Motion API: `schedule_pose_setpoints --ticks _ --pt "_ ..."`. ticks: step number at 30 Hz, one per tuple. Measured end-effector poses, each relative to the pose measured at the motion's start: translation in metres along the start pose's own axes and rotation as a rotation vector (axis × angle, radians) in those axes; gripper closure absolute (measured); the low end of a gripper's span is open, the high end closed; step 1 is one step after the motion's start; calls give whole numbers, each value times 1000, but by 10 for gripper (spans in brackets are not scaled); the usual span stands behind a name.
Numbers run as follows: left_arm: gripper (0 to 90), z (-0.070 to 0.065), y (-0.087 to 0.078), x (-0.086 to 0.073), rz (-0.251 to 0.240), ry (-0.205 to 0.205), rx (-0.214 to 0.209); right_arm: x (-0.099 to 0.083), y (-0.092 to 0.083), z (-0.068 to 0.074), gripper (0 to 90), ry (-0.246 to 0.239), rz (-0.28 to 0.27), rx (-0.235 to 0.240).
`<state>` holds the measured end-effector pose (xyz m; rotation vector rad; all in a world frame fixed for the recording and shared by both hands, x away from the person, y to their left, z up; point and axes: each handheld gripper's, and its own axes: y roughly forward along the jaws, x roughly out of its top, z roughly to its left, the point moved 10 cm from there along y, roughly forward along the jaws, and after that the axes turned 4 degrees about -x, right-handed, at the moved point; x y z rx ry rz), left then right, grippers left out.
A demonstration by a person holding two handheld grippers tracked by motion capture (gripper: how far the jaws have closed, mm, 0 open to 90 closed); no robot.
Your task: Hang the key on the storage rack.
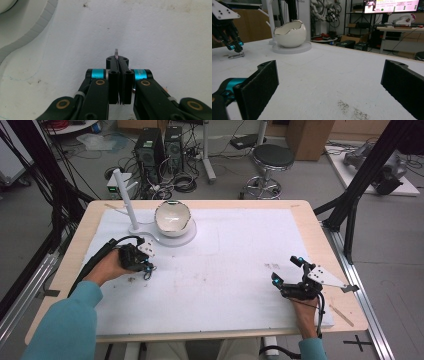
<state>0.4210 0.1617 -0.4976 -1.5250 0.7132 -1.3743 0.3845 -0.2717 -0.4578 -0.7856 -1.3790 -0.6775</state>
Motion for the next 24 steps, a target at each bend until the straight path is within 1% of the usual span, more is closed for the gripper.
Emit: schedule_pose_setpoints --ticks 1,2,3,4,7,8,10,11,12,13,14,15,16,17,18,19,20,24 --pt "876 0 0 0 0 0 -3 0 0 0 6 2 0 0" --pt "877 0 0 0 -3 -9 -5 0 0 0 6 3 1 0" --pt "880 1 0 -1 4 -10 -8 0 0 0 6 1 1 0" --pt "881 0 0 0 -13 -29 -9 0 0 0 6 1 0 0" --pt "884 1 0 0 -13 -50 -17 0 0 0 6 2 0 -1" --pt "884 0 0 1 -25 -66 -23 0 0 0 6 2 0 -1" --pt "885 1 0 1 -24 -71 -23 0 0 0 6 2 0 0" --pt "885 0 1 1 -30 -89 -27 0 0 0 6 2 0 0" --pt "885 1 0 0 -20 -81 -30 0 0 0 6 2 0 0" --pt "885 0 0 2 -37 -98 -37 0 0 0 6 3 1 0" --pt "885 0 0 2 -42 -100 -43 0 0 0 6 2 -1 0" --pt "886 0 -1 3 -49 -105 -35 0 0 0 6 3 0 1" --pt "885 1 -2 4 -56 -111 -43 0 0 0 6 2 0 0" --pt "885 2 -4 6 -72 -127 -36 0 0 0 6 2 0 0" --pt "885 2 -6 7 -88 -144 -39 0 0 0 6 4 1 2" --pt "885 3 -8 9 -106 -150 -47 0 0 0 6 2 0 1" --pt "885 5 -11 10 -119 -153 -44 0 0 0 6 3 0 2" --pt "885 9 -24 19 -201 -200 -42 0 0 0 6 5 1 1"
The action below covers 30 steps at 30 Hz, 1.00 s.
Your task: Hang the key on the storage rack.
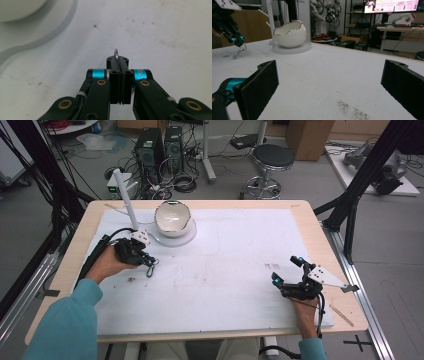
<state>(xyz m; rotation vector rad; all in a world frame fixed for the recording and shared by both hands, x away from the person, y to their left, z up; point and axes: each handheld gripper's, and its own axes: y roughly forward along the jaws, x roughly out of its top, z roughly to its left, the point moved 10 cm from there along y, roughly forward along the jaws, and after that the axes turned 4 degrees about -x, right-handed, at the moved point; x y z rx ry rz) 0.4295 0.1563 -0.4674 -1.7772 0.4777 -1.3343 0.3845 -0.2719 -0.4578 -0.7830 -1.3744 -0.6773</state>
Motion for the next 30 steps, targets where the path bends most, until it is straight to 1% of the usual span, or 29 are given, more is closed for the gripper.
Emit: schedule_pose_setpoints --ticks 1,4,5,6,7,8,9,10,11,12,13,14,15,17,18,22,24,27,28,30 --pt "886 2 -5 4 -22 -2 8 0 0 0 6 0 0 1" --pt "885 5 -17 14 -71 -15 9 0 0 0 6 0 -1 1" --pt "886 5 -21 19 -105 -29 4 0 0 0 6 1 -1 0" --pt "886 6 -25 24 -140 -43 13 0 0 0 6 1 0 0" --pt "886 8 -30 27 -159 -55 7 0 0 0 6 -1 0 -1" --pt "885 10 -34 29 -166 -59 18 0 0 0 6 -1 0 -1" --pt "886 10 -38 32 -173 -66 20 0 0 0 6 -2 -1 -1" --pt "886 9 -41 36 -196 -70 8 0 0 0 6 -3 -1 -2" --pt "886 10 -45 39 -198 -57 20 0 0 0 6 -3 -1 -2" --pt "885 10 -49 42 -218 -61 18 0 0 0 6 -8 0 -3" --pt "885 11 -52 44 -222 -62 18 0 0 0 6 -8 0 -3" --pt "886 13 -56 45 -221 -58 27 0 0 1 6 -8 3 0" --pt "886 14 -59 47 -231 -63 26 0 0 1 6 -8 3 0" --pt "885 15 -66 52 -246 -57 25 0 0 1 6 -11 1 -1" --pt "886 16 -69 52 -242 -50 28 0 0 1 6 -11 1 -1" --pt "885 22 -85 60 -251 -42 42 -1 0 1 6 -9 5 -2" --pt "886 26 -93 63 -268 -47 57 -1 0 1 6 -9 5 -2" --pt "885 34 -106 65 -277 -49 72 -1 0 1 6 -9 5 -2" --pt "886 36 -110 67 -288 -56 76 -1 0 1 6 -8 5 -2" --pt "885 40 -116 67 -292 -67 82 -1 0 1 6 -10 5 -2"
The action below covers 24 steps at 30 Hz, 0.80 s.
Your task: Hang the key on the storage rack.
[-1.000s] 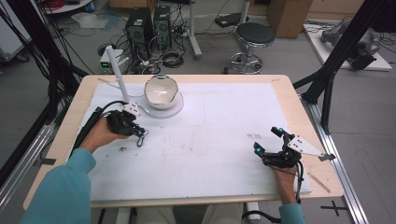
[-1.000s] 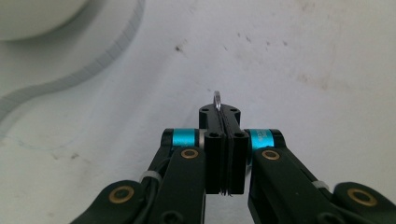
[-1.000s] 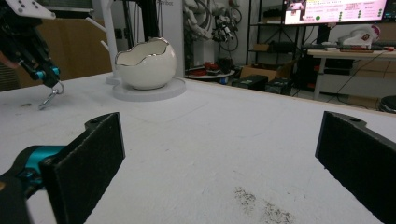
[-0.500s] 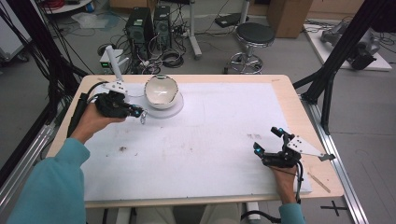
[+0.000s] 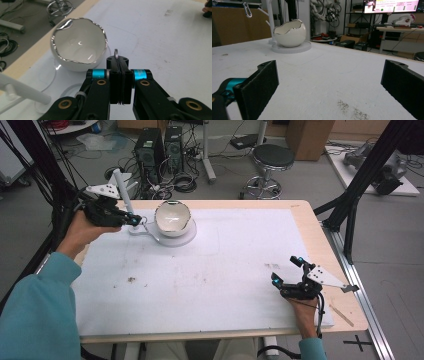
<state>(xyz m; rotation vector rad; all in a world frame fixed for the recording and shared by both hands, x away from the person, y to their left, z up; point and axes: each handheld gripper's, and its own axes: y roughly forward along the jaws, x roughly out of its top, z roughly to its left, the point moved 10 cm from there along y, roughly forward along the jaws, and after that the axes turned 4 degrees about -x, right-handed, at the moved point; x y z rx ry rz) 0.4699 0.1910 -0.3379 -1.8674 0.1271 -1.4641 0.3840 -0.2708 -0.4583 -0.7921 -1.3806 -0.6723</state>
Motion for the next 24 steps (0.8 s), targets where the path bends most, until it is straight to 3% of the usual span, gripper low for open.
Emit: schedule_pose_setpoints --ticks 5,15,24 --pt "885 15 -11 3 -33 -15 17 0 0 0 6 -1 -1 0" --pt "885 48 -18 -8 -60 -72 68 0 0 0 6 -6 -1 0" --pt "885 67 -20 -17 -67 -109 103 0 0 0 6 -8 -4 0"
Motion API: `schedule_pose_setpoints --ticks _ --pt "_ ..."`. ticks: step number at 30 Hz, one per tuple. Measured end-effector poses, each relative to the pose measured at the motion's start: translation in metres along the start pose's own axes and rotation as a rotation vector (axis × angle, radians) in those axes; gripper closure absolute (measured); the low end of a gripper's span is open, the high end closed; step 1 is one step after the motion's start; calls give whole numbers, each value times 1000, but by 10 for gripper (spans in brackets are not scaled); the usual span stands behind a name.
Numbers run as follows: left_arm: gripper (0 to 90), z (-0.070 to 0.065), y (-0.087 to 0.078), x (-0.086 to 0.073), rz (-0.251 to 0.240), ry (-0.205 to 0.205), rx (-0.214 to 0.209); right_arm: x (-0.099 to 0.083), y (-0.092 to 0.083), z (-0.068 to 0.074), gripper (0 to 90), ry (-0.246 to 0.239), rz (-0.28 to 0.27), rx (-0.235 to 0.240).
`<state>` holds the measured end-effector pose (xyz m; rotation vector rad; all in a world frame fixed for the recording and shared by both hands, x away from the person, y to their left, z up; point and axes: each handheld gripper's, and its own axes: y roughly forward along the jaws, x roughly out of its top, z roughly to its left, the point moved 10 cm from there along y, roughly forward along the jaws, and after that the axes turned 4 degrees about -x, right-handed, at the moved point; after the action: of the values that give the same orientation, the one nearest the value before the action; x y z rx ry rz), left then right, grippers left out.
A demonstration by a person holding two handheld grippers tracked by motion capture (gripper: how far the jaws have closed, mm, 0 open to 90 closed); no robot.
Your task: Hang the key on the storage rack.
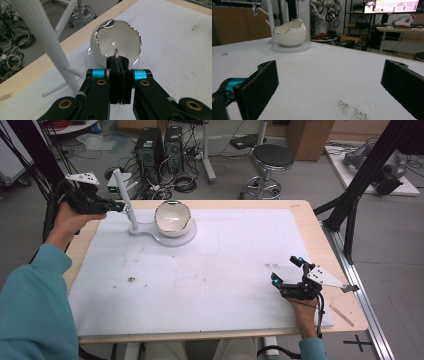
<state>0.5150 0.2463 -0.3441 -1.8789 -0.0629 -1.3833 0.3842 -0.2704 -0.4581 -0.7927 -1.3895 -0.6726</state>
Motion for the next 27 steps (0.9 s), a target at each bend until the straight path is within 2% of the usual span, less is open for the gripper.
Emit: schedule_pose_setpoints --ticks 11,27 --pt "885 11 6 -6 7 -28 -8 0 0 0 6 0 0 0" --pt "884 26 5 -13 1 -64 9 0 0 0 6 1 1 0"
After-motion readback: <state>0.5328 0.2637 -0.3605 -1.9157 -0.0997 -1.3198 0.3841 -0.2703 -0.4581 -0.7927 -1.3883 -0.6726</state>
